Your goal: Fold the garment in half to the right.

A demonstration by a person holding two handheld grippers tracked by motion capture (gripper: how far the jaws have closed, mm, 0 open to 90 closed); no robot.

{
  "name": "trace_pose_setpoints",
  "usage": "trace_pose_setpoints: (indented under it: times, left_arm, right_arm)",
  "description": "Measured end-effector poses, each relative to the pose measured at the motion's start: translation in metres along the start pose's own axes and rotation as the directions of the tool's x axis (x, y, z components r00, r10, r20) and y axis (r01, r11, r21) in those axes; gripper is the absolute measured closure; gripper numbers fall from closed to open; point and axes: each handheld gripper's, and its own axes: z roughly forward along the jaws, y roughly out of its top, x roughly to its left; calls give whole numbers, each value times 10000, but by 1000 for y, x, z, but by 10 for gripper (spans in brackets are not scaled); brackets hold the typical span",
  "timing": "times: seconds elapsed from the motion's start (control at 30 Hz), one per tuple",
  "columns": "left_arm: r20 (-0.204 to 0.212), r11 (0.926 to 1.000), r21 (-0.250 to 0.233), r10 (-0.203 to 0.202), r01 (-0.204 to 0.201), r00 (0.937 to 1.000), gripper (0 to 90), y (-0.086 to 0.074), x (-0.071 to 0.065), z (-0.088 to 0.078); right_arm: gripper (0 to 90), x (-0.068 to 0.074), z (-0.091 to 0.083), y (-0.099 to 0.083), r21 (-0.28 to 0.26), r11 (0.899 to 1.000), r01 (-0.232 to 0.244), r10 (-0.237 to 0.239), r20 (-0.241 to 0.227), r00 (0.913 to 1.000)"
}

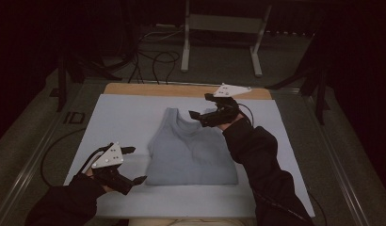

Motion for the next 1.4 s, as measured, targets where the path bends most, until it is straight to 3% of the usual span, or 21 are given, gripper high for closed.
trace_pose_setpoints:
  times: [0.03,0.33,0.53,0.7,0.77,1.03,1.4]
  left_arm:
    - [0,10000,0,0,0,10000,0,0,0,0]
    - [548,9991,298,300,-316,9980,0,-6,-3,12]
    - [649,9978,550,336,-372,9973,0,-10,-4,20]
    - [849,9957,817,369,-438,9957,1,-13,-6,28]
    - [903,9947,934,341,-426,9953,1,-15,-6,32]
    - [992,9911,1277,239,-366,9948,3,-25,-6,40]
    - [1007,9761,2153,91,-307,9949,44,-37,-6,53]
  right_arm:
    - [83,0,0,0,0,10000,0,0,0,10000]
    - [83,-7,57,-4,624,9979,-169,179,-160,9997]
    - [84,-12,87,-9,1013,9944,-283,289,-41,9996]
    - [87,-14,101,-11,1343,9906,-273,269,45,9996]
    - [100,-16,117,-13,1602,9863,-392,387,64,9992]
    - [102,-19,145,-18,2093,9762,-561,558,72,9984]
    - [137,-25,187,-30,2892,9510,-1097,1038,357,9940]
